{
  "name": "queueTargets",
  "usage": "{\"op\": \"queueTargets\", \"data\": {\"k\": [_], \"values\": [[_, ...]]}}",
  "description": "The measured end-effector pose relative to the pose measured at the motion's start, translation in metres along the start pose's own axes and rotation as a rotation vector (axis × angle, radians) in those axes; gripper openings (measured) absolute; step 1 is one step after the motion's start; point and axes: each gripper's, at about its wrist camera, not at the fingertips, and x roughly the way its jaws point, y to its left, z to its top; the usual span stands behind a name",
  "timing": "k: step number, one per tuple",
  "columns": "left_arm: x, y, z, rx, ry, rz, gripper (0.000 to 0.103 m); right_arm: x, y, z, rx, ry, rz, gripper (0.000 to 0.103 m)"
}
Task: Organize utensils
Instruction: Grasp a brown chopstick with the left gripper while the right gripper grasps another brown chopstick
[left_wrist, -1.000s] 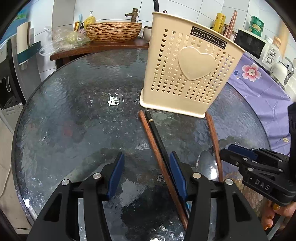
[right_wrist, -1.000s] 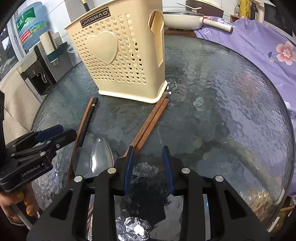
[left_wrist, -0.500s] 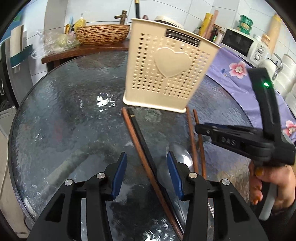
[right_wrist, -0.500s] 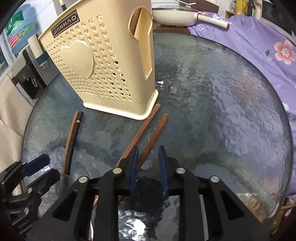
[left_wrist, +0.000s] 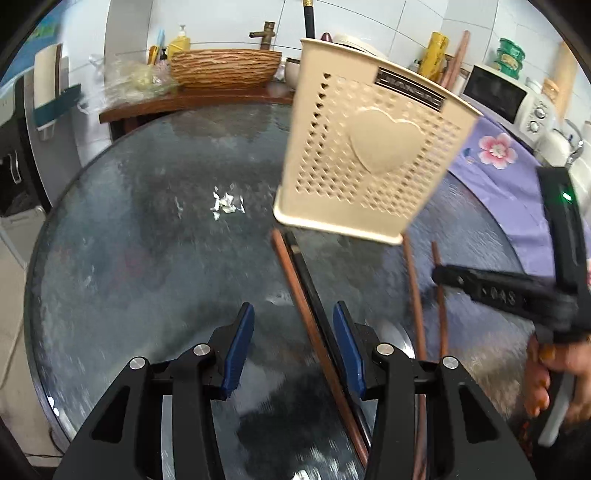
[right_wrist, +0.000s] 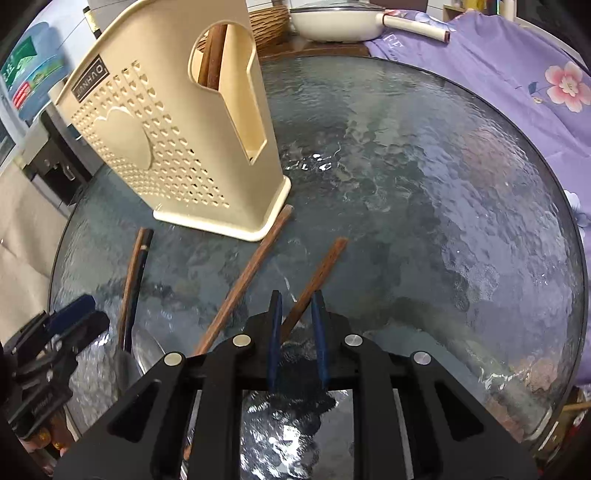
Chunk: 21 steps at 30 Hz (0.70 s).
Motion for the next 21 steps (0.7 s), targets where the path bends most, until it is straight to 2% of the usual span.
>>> {"op": "queueTargets", "data": {"k": [5, 9, 12, 17, 21], "values": [[0.017, 0.003, 0.014, 0.008, 0.018, 0.045, 0.029, 0.004, 0.007, 0.005, -0.009, -0.006, -0.01, 0.017], [0.026, 0.012, 0.016, -0.012, 0.042, 0.038, 0.028, 0.004, 0.007, 0.005, -0.013, -0.012, -0.01, 0.017], [0.025, 0.016, 0.015, -0.051, 0.031, 0.004, 0.028, 0.006, 0.009, 0.006, -0.029, -0.019, -0.026, 0.017], [0.029, 0.01, 0.016, -0.043, 0.041, -0.012, 0.028, 0.01, 0.011, 0.007, -0.04, -0.024, -0.039, 0.017], [0.029, 0.004, 0.014, -0.019, 0.031, 0.011, 0.028, 0.009, 0.013, 0.005, -0.049, -0.023, -0.037, 0.017]]}}
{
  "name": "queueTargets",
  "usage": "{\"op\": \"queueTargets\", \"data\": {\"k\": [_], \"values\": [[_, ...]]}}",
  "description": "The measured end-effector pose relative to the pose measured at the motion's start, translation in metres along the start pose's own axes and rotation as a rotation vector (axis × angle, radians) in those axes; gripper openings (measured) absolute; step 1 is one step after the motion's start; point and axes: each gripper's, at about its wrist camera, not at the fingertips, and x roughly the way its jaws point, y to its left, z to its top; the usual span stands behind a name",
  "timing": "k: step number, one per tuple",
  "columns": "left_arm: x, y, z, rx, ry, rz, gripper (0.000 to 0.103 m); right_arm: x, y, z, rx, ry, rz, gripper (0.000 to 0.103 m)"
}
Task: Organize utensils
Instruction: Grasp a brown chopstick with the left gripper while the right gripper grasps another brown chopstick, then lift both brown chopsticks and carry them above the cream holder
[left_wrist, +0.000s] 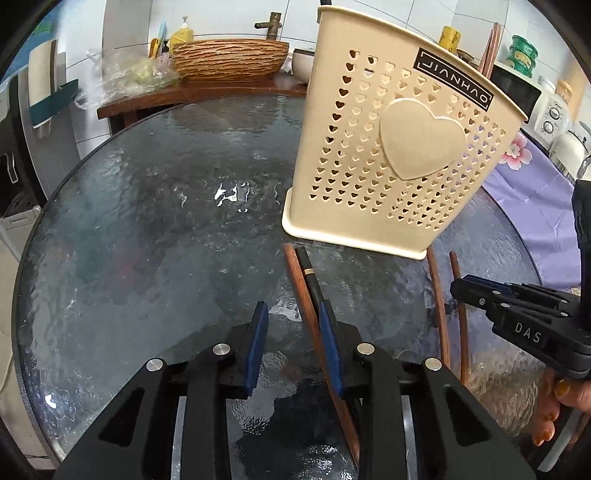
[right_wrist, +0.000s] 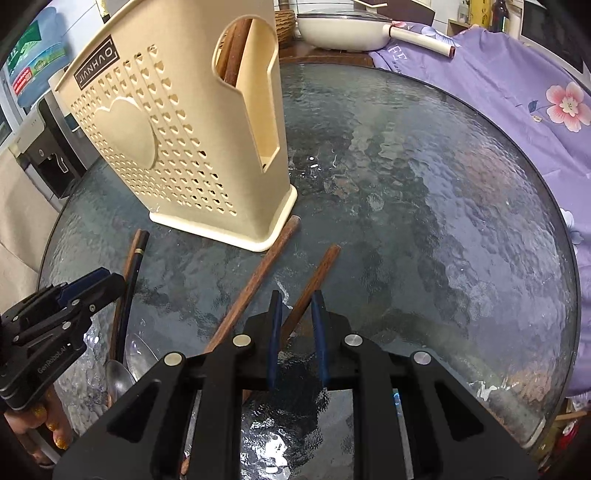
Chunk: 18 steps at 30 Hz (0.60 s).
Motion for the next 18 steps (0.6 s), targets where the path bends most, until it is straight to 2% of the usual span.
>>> {"op": "queueTargets", "data": {"k": [7, 10, 13, 14, 18], "values": [[-0.003, 0.008, 0.001, 0.008, 0.013, 0.031, 0.028, -0.003, -0.007, -0.001, 0.023, 0.018, 0.004, 0.017], [0.004, 0.003, 0.01, 0.026, 0.025, 0.044, 0.028, 0.001, -0.004, 0.004, 0.028, -0.005, -0.022, 0.017], [0.012, -0.003, 0.017, 0.052, 0.031, 0.062, 0.027, 0.006, -0.002, 0.012, 0.065, 0.001, -0.004, 0.016], [0.014, -0.005, 0.02, 0.053, 0.035, 0.068, 0.027, 0.007, -0.001, 0.014, 0.073, 0.003, -0.009, 0.012], [0.019, -0.011, 0.023, 0.075, 0.034, 0.086, 0.014, 0.012, -0.003, 0.021, 0.115, -0.005, -0.002, 0.011]]}}
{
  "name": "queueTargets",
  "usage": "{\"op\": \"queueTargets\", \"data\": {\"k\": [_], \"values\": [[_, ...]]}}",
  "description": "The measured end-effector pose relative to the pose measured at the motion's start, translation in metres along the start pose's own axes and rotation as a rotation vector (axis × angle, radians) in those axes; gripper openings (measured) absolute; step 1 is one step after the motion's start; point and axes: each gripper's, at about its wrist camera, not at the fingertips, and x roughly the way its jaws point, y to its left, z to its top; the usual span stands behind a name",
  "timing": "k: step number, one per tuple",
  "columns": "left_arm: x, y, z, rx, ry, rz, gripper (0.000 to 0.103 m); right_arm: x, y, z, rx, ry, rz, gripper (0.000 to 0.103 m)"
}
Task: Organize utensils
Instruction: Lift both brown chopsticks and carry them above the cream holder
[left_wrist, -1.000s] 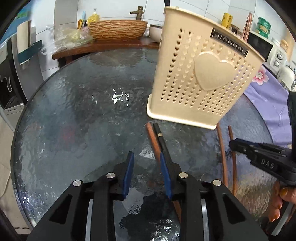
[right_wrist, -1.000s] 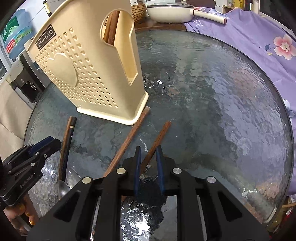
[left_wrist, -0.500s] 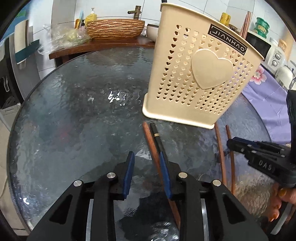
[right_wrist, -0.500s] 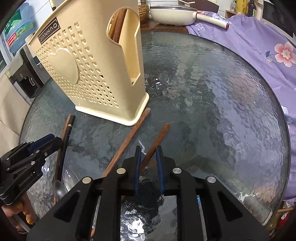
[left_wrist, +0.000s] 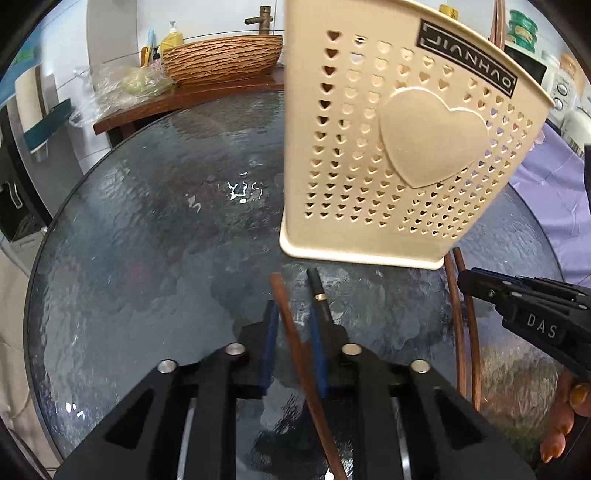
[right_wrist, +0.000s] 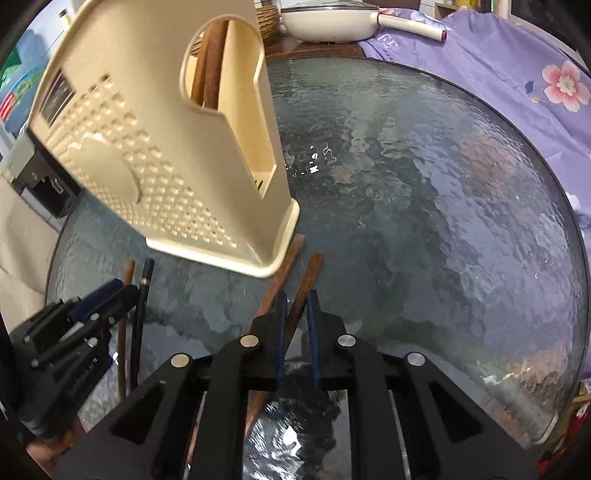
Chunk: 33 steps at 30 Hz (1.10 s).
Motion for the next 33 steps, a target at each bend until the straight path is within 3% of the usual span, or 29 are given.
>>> {"op": "queueTargets", "data": {"k": [3, 15, 26, 33], "values": [[0.002, -0.002, 0.001, 0.002, -0.005, 0.004, 0.008, 0.002, -0.003, 0.002, 0.032, -0.02, 0.005, 0.01], [0.005, 0.01, 0.007, -0.07, -0.016, -0.045, 0.006, 0.004, -0.027, 0.011, 0.138, -0.092, 0.082, 0.009], [-0.043, 0.015, 0.015, -0.102, -0.135, -0.102, 0.006, -0.042, -0.041, 0.015, 0.148, -0.252, 0.132, 0.008], [-0.079, 0.013, 0.014, -0.099, -0.212, -0.132, 0.006, -0.09, -0.051, 0.014, 0.126, -0.383, 0.118, 0.008]]}}
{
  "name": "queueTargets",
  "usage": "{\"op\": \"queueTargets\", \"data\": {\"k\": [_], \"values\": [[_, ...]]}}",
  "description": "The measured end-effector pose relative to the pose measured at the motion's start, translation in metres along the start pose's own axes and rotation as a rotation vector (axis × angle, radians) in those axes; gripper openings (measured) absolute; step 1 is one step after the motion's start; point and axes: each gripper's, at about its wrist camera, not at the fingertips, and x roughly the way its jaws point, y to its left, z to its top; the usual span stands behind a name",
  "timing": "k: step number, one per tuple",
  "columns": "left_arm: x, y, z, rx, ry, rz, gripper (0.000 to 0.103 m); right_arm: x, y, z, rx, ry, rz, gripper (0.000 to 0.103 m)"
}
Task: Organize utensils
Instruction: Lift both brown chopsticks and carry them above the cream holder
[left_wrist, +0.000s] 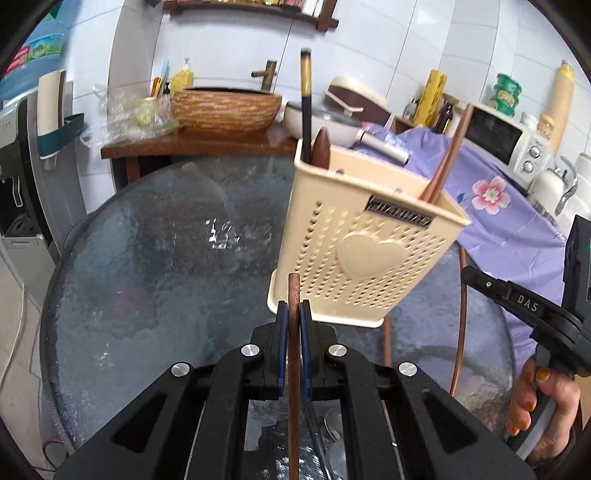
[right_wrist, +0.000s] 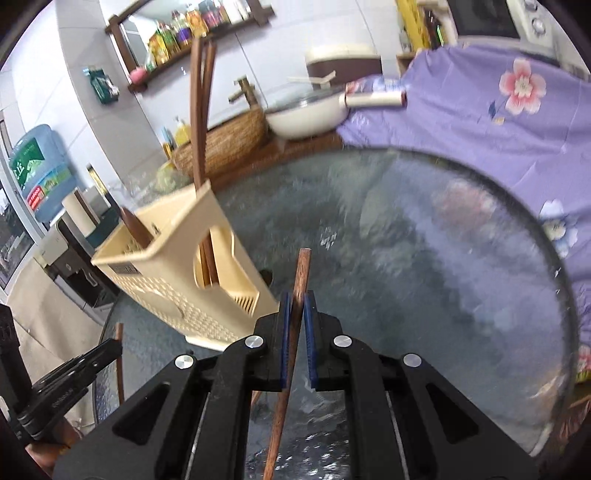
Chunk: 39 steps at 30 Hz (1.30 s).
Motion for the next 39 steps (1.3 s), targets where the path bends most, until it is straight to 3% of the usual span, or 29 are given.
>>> {"op": "queueTargets", "data": {"k": [14, 30, 39], "values": [[-0.062, -0.014, 0.009, 0.026, -0.139, -0.055, 0.006, -0.085, 0.024, 0.003, -0.121, -0.155, 0.082, 0.007], [-0.109, -0.021, 0.007, 0.066, -0.217, -0.111, 0.006, -0.142, 0.046, 0.005, -0.204, -0.163, 0.192, 0.007], [-0.126, -0.03, 0.032, 0.091, -0.254, -0.134, 0.006, -0.157, 0.064, 0.037, -0.239, -0.173, 0.217, 0.007]]}}
